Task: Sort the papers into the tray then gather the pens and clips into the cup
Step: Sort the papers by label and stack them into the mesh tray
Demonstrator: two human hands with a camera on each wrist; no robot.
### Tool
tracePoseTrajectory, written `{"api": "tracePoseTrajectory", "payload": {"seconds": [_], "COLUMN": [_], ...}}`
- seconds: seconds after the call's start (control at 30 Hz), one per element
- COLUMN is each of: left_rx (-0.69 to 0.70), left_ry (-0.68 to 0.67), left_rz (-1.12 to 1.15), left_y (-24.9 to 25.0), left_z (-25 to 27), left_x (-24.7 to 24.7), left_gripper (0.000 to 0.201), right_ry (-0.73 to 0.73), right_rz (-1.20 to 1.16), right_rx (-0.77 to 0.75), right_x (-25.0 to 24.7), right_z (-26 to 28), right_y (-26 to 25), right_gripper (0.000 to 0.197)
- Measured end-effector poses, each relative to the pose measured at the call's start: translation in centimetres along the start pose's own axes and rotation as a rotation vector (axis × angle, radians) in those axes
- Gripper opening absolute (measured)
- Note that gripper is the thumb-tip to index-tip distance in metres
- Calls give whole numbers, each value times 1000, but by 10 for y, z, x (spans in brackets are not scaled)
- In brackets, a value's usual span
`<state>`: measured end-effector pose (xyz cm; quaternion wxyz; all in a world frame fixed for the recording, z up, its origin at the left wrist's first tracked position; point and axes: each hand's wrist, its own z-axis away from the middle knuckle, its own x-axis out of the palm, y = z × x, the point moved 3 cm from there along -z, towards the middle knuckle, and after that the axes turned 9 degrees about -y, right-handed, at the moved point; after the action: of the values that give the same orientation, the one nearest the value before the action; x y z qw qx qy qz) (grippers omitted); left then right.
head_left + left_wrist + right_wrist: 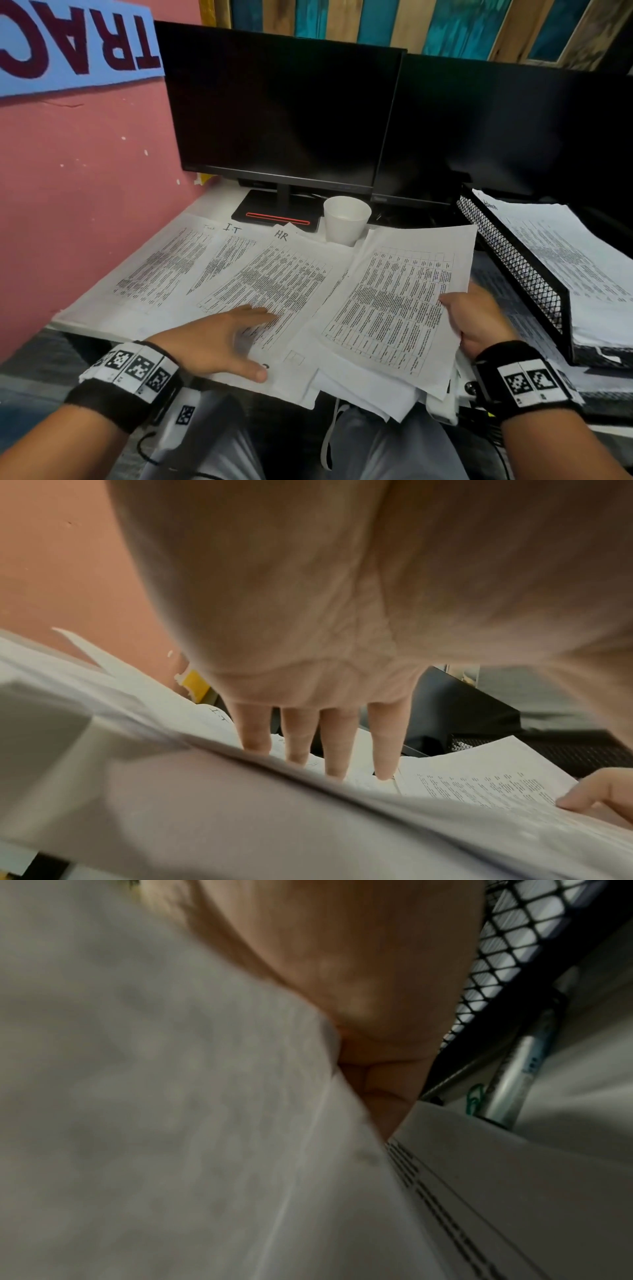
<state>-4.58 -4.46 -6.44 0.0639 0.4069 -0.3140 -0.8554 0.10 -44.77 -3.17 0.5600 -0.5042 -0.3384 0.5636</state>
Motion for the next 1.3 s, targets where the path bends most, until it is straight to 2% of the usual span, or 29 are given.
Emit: {"api": "tracePoseTrajectory", "payload": {"seconds": [0.1,0.17,0.27,0.33,0.37,0.47,0.53,0.63,0.73,0.87,1.0,1.07,1.13,1.2,1.3], "left_rx": [-39,-77,-86,-94,-99,-156,-179,-33,153,243,284,292,299,296,237], "left_ry": [58,107,208,317,375,646,847,1025,954,691,434,354,276,178,184], "left_rz": [-81,-175,-242,-174,-104,147,294,266,209,117,14,-27,-41,-9,17], "left_y": [3,6,14,16,15,9,8,24,51,82,108,118,124,127,112], "left_z": [-2,-7,-9,-8,-8,-2,8,23,24,-2,-27,-36,-40,-40,-38], "left_x": [2,6,9,4,1,-17,-29,-45,-42,-10,25,37,46,51,42], "left_gripper": [134,118,81,38,28,22,24,29,44,59,52,46,45,60,71], "right_ry": [-7,-16,-32,-40,-39,-41,-49,-70,-91,-90,-89,-137,-220,-248,-220], "right_rz": [-5,-10,-22,-28,-29,-53,-75,-134,-196,-294,-441,-477,-373,-217,-102], "right_rx": [-1,6,20,27,30,38,48,64,68,84,67,59,32,-15,-35], "right_x": [5,8,9,10,11,15,18,25,36,52,65,68,70,65,47], "right_z": [-2,-3,-5,-4,-3,-1,-1,-1,1,6,7,8,8,5,1], "right_y": [3,4,7,7,7,10,13,15,15,13,12,11,11,15,11], "right_gripper": [41,39,37,38,39,41,42,43,39,29,30,34,28,32,40]}}
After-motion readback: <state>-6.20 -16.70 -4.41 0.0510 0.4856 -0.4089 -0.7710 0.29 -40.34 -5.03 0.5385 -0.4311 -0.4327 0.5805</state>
